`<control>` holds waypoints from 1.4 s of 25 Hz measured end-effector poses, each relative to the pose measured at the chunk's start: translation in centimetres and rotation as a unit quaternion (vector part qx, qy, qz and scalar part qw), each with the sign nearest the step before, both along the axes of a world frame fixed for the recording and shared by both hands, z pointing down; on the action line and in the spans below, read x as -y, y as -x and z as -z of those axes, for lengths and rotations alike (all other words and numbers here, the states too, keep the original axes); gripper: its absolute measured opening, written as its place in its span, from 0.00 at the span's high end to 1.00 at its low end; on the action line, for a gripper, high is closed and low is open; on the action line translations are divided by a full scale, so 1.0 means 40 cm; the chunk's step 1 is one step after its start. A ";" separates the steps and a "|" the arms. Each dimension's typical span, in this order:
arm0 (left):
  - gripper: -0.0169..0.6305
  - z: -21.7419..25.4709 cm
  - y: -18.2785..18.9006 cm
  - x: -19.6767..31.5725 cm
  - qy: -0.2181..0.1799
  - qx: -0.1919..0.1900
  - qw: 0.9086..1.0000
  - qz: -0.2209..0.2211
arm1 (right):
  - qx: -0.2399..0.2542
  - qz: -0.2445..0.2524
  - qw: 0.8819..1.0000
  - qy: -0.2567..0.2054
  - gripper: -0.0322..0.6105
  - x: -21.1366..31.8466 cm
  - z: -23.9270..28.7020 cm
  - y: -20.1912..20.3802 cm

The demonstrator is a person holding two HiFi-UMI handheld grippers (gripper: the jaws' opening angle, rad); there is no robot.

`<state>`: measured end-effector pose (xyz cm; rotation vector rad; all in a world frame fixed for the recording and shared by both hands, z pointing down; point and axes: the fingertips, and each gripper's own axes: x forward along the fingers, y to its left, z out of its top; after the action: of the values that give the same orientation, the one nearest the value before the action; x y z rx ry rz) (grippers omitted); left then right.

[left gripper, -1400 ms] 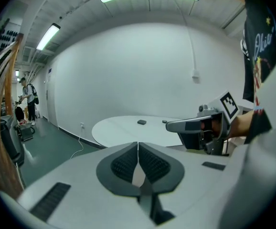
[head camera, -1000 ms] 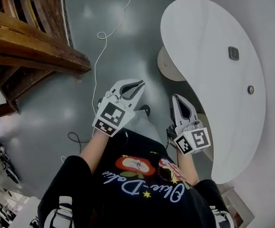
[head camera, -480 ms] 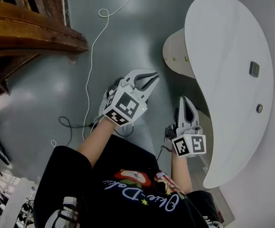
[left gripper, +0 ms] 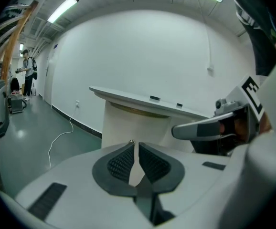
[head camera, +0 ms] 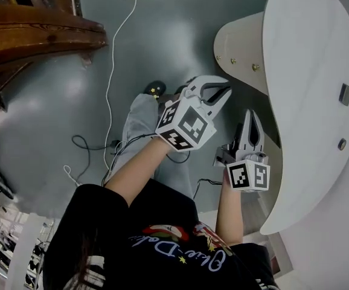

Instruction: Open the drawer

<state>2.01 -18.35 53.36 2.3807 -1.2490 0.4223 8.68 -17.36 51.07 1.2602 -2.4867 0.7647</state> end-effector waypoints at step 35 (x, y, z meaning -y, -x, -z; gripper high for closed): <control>0.75 -0.274 -0.183 0.237 0.017 -0.004 0.998 -0.068 | -0.028 -0.072 0.997 0.026 0.95 0.126 -0.167 -0.029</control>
<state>9.32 -27.83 64.32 2.4449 -1.0707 0.4723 9.83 -22.40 57.73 1.4352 -2.3363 0.8094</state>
